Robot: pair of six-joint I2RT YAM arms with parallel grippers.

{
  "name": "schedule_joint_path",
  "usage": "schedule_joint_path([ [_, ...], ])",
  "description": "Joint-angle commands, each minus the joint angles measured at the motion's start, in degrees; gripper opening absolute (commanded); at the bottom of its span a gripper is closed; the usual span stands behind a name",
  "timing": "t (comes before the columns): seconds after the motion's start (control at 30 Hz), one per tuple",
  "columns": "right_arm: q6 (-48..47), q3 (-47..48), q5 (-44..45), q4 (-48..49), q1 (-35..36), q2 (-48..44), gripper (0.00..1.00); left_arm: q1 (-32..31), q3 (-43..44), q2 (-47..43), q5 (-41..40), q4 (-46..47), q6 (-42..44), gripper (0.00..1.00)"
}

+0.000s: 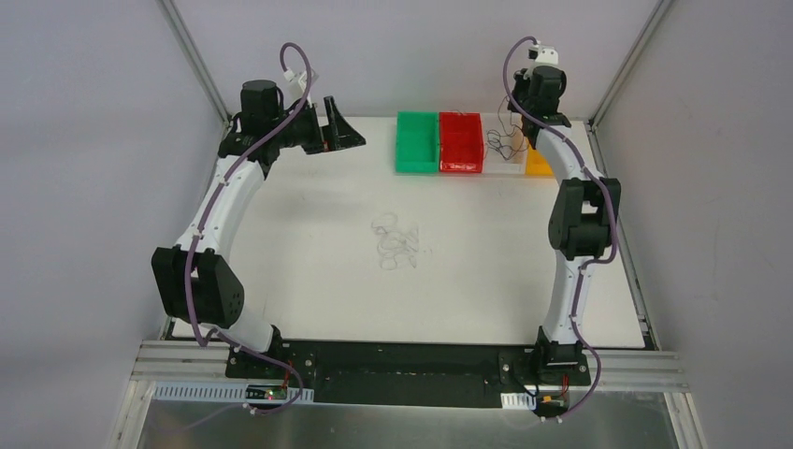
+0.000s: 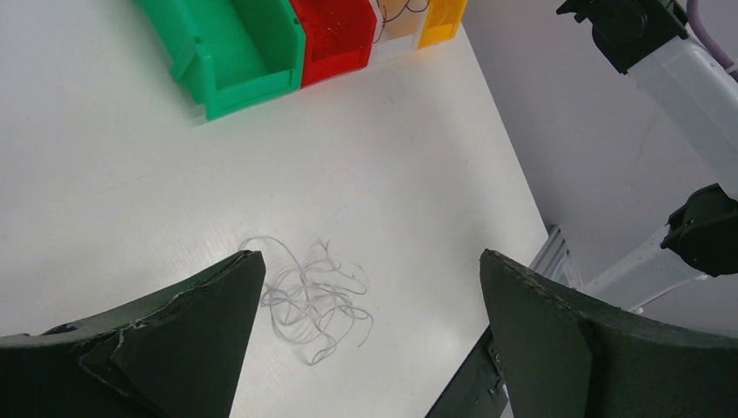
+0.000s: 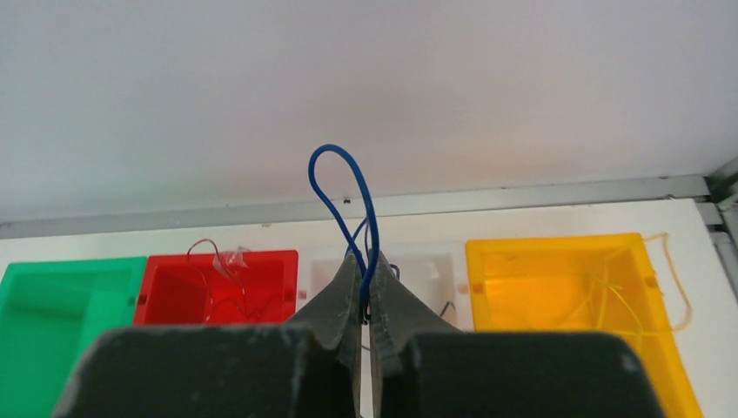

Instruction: Untangle the cables

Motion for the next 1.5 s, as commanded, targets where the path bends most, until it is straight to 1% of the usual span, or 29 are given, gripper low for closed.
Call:
schedule_joint_path([
  [0.0,3.9,8.0,-1.8,3.7,-0.2,6.5,0.00,0.7,3.8,1.0,-1.0,-1.8,3.6,0.99],
  [0.07,5.3,9.6,-1.8,3.9,-0.2,8.4,0.00,1.0,4.1,1.4,-1.0,-2.5,4.1,0.99],
  [0.1,6.2,10.0,-3.7,4.1,-0.3,9.0,0.00,1.2,4.0,1.5,-1.1,-2.8,4.4,0.99],
  [0.2,8.1,9.6,-3.9,4.0,-0.2,10.1,0.00,1.5,3.5,1.6,-1.4,-3.2,4.9,0.99],
  [0.3,7.0,8.0,-3.1,2.6,-0.4,10.6,0.00,1.6,3.2,1.6,-1.6,-3.4,5.2,0.99],
  [0.43,4.6,2.4,-2.9,0.8,-0.7,9.1,0.00,1.8,3.1,1.8,-1.6,-3.5,5.3,0.99],
  [0.63,4.9,-9.1,-3.8,0.7,-1.0,2.5,0.00,1.9,2.2,1.5,-1.2,-3.7,5.1,0.99],
  [0.73,4.5,-11.6,-3.8,0.6,-1.0,0.8,0.00,1.8,1.5,1.0,-1.0,-3.7,4.8,0.99],
  [0.8,4.0,-10.6,-4.1,-0.8,-1.0,1.1,0.00,1.9,1.2,0.8,-0.9,-3.7,4.7,0.99],
  [0.87,4.3,-8.8,-4.7,-2.8,-1.0,1.6,0.20,1.9,0.9,0.5,-1.0,-3.7,4.7,0.99],
  [0.9,4.7,-8.1,-5.5,-3.4,-1.0,1.6,0.25,1.9,0.8,0.2,-1.0,-3.7,4.7,0.99],
  [1.0,5.2,-6.9,-8.0,-3.8,-1.1,0.2,0.33,1.9,0.4,-0.4,-1.1,-4.2,5.3,0.99],
  [1.07,5.3,-6.2,-8.7,-4.3,-1.1,-1.0,0.42,1.9,0.2,-0.4,-2.1,-5.7,6.4,0.99],
  [1.17,5.0,-4.8,-9.4,-6.7,-1.2,-3.6,0.59,1.9,0.2,0.3,-4.3,-9.5,9.2,0.99],
  [1.3,3.7,-5.2,-10.8,-10.1,-1.7,-8.8,0.76,2.1,-0.4,1.5,-4.8,-13.5,11.4,0.99],
  [1.4,1.3,-6.4,-13.8,-14.3,-1.8,-13.3,0.84,2.2,-2.5,2.0,-3.4,-14.3,11.6,0.99],
  [1.43,0.8,-6.9,-15.7,-16.1,-1.8,-14.9,0.85,2.2,-3.5,2.2,-2.9,-14.5,11.7,0.99],
  [1.47,0.7,-7.4,-19.4,-18.8,-1.7,-16.3,0.86,2.2,-4.5,2.4,-2.0,-14.8,11.7,0.99],
])
